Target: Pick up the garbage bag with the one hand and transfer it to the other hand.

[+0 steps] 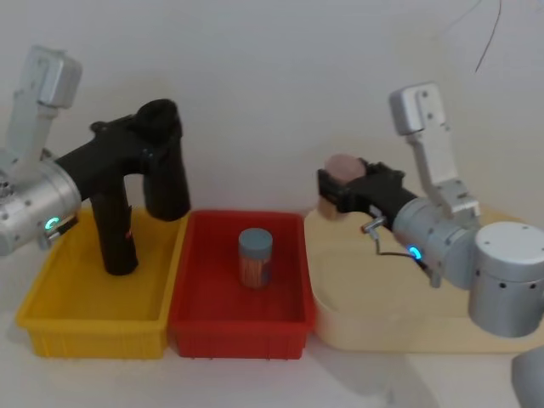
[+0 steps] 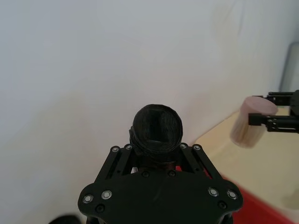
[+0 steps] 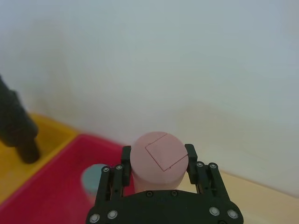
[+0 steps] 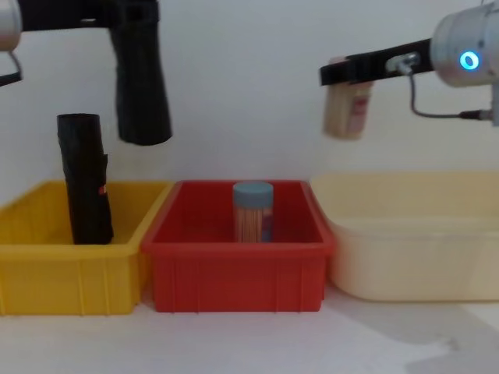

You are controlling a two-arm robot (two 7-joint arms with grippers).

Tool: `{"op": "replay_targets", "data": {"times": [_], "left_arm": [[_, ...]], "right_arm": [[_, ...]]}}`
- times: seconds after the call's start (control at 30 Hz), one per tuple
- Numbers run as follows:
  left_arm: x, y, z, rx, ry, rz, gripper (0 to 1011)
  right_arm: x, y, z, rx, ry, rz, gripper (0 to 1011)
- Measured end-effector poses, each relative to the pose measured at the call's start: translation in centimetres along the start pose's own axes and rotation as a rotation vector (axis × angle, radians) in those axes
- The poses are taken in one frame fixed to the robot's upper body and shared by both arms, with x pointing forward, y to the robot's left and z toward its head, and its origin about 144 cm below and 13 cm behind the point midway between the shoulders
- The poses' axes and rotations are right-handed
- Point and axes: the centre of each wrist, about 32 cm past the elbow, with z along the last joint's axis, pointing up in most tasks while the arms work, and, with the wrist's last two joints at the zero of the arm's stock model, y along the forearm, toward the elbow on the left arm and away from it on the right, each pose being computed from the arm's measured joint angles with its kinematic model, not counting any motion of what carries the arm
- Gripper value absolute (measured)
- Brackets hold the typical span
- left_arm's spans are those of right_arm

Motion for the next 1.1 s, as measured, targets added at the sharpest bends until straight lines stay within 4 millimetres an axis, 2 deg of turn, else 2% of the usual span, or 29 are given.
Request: {"op": "replay_targets", "data": {"times": [0.4,0.47,0.5,0.6,0.63,0.83,0.93,1.0,1.07,1.1], "left_arm": [[-0.1,-5.4,0.1,-0.059,0.025,-0.163,352],[-0.2,-7.2,-0.1,-0.072,0.037,-0.207,352],[-0.2,-7.2,-0.1,-0.072,0.037,-0.207,352],[-0.3,-9.4,-0.5,-0.094,0.050,-0.264,352],[-0.3,-9.4,-0.5,-0.094,0.050,-0.264,352],[-0.4,-14.5,-1.5,-0.133,0.094,-0.368,352],[-0.7,-16.1,-1.5,-0.151,0.099,-0.406,352],[-0.8,-16.5,-1.8,-0.148,0.105,-0.416,352],[-1.0,-17.2,-1.9,-0.155,0.106,-0.435,352],[-1.0,-17.4,-1.9,-0.155,0.107,-0.440,352]], "right_arm": [[2.8,-1.4,0.3,0.009,-0.004,-0.181,666],[3.4,-1.6,0.3,0.007,-0.005,-0.217,666],[3.7,-1.7,0.3,0.006,-0.005,-0.231,665],[4.6,-2.0,0.1,-0.005,-0.005,-0.276,665],[5.0,-2.1,0.0,-0.011,-0.005,-0.290,665],[6.9,-2.7,-0.5,-0.052,-0.005,-0.354,665],[7.6,-2.8,-0.8,-0.072,-0.005,-0.366,665],[7.8,-2.9,-0.9,-0.080,-0.004,-0.369,684],[8.1,-3.0,-1.0,-0.091,-0.003,-0.373,777],[8.1,-3.0,-1.0,-0.091,-0.003,-0.373,793]]}}
